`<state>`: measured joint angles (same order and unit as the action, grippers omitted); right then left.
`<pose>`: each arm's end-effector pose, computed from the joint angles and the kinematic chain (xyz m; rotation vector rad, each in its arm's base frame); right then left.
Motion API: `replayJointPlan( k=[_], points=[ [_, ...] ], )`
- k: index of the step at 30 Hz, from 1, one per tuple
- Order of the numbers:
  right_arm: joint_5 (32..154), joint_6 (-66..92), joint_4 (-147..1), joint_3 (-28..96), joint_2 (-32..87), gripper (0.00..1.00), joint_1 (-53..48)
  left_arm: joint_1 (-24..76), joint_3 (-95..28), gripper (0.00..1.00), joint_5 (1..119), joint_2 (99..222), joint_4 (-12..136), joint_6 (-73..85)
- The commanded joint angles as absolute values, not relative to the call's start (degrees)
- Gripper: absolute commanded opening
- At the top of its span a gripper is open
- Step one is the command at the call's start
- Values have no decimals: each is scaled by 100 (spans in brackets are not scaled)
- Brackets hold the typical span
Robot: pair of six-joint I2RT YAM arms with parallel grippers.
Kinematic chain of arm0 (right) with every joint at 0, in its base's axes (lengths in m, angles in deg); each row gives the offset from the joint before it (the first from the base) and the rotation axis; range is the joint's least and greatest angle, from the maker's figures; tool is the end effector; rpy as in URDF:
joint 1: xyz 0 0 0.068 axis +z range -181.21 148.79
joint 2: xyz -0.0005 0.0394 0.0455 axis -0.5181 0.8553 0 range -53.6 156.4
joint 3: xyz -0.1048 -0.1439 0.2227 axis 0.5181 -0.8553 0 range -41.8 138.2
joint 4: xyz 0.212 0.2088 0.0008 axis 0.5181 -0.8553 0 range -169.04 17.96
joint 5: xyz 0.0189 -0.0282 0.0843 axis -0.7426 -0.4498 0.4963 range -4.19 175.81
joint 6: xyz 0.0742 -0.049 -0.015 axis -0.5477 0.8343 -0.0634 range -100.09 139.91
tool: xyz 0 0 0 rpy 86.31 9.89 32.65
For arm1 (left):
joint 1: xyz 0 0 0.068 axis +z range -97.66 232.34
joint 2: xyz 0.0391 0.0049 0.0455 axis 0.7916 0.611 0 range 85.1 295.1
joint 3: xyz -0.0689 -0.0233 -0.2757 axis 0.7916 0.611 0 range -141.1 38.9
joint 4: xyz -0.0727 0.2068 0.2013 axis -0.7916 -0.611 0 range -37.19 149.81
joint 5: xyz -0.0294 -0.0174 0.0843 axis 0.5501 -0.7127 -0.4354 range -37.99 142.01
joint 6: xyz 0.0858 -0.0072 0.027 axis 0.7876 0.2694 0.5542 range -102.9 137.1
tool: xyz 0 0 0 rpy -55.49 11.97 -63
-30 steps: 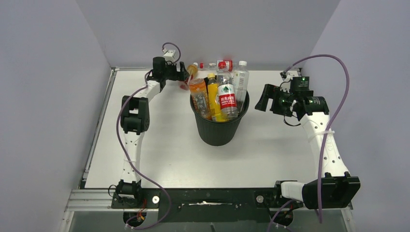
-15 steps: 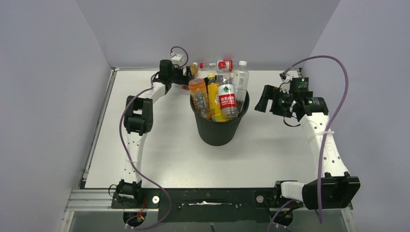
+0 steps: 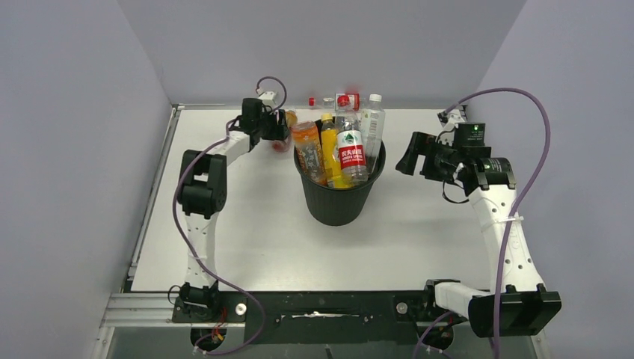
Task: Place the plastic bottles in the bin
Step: Pick up the plastic bottle at the center of the board, then place the plastic bottle in the trash bin.
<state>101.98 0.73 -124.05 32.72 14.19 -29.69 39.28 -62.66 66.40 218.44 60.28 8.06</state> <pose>0.2954 0.0303 0.3549 0.2275 2.3680 0.5073 0.5919 -0.1578 0.1374 0.2259 2.1256 -0.4941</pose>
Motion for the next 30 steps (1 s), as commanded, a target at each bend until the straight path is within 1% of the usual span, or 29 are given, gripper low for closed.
replayJointPlan(
  k=[1, 13, 19, 21, 26, 30],
  points=[
    [10276, 27, -12473, 3576, 1057, 91, -2997, 3957, -5679, 45, 6270, 20282, 5816, 606],
    [10371, -125, -12751, 3538, 291, 91, -2997, 3888, -4289, 44, 5739, 17143, 4735, -702],
    [10429, -177, -12810, 3437, 46, 91, -2988, 3828, -3452, 45, 5851, 15627, 4451, -1529],
    [10437, -203, -12792, 3415, -3, 91, -2995, 3802, -3328, 45, 6059, 15274, 4502, -1781],
    [10450, -271, -12777, 3435, -69, 91, -2992, 3604, -3518, 46, 6244, 14758, 4421, -2198],
    [10453, -335, -12777, 3410, -135, 91, -2984, 3086, -3754, 46, 6120, 14555, 4570, -2457]
  ],
)
